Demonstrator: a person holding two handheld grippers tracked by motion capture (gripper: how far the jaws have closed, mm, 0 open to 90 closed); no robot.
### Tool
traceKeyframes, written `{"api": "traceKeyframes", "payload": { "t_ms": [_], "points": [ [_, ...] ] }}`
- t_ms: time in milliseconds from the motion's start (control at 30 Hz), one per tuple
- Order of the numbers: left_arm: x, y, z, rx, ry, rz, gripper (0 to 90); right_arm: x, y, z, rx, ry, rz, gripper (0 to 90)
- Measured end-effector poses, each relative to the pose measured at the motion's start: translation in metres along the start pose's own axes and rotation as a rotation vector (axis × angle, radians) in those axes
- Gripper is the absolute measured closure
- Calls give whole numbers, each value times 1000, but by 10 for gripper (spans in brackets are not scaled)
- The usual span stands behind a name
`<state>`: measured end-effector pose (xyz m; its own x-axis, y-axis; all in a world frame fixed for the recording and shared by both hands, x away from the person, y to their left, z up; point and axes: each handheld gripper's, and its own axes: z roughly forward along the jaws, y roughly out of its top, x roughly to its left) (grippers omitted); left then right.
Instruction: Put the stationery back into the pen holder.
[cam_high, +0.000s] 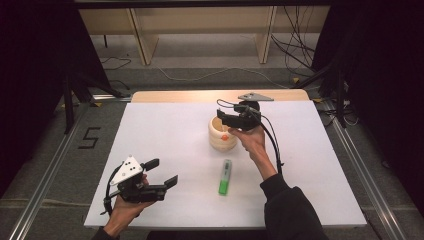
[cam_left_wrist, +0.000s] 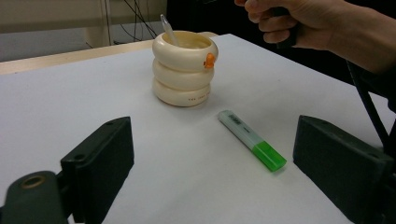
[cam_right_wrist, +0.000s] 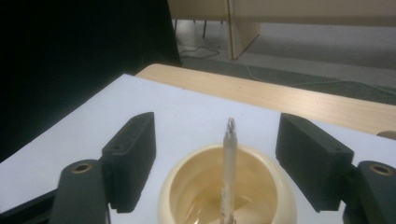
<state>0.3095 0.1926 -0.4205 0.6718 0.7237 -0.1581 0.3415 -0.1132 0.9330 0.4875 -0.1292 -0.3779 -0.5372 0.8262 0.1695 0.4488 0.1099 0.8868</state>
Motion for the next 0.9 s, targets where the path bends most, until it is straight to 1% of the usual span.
{"api": "traceKeyframes", "payload": {
  "t_ms": [33,133,167,200,367,400,533,600,733,800,900],
  "points": [
    [0,0,0,0,0,1,119,1,0,-3,5,-2,-1,277],
    [0,0,0,0,1,-2,119,3,0,-13,23,-20,-22,267],
    [0,0,0,0,0,-3,118,3,-1,-16,30,-19,-21,262],
    [0,0,0,0,0,-2,119,4,-2,-19,29,-14,-21,262],
    [0,0,0,2,1,-1,119,8,-9,-32,70,9,-18,242],
    [0,0,0,2,0,-3,119,8,-10,-33,68,13,-23,239],
    [0,0,1,2,0,-3,119,10,-17,-40,94,17,-28,236],
    [0,0,0,3,1,-2,119,11,-22,-43,98,17,-23,233],
    [0,0,-1,2,1,2,118,14,-28,-48,124,13,-43,226],
    [0,0,0,-1,2,-2,119,15,-31,-52,135,15,-43,226],
    [0,0,-1,1,1,1,119,17,-36,-55,155,16,-56,225]
  ]
}}
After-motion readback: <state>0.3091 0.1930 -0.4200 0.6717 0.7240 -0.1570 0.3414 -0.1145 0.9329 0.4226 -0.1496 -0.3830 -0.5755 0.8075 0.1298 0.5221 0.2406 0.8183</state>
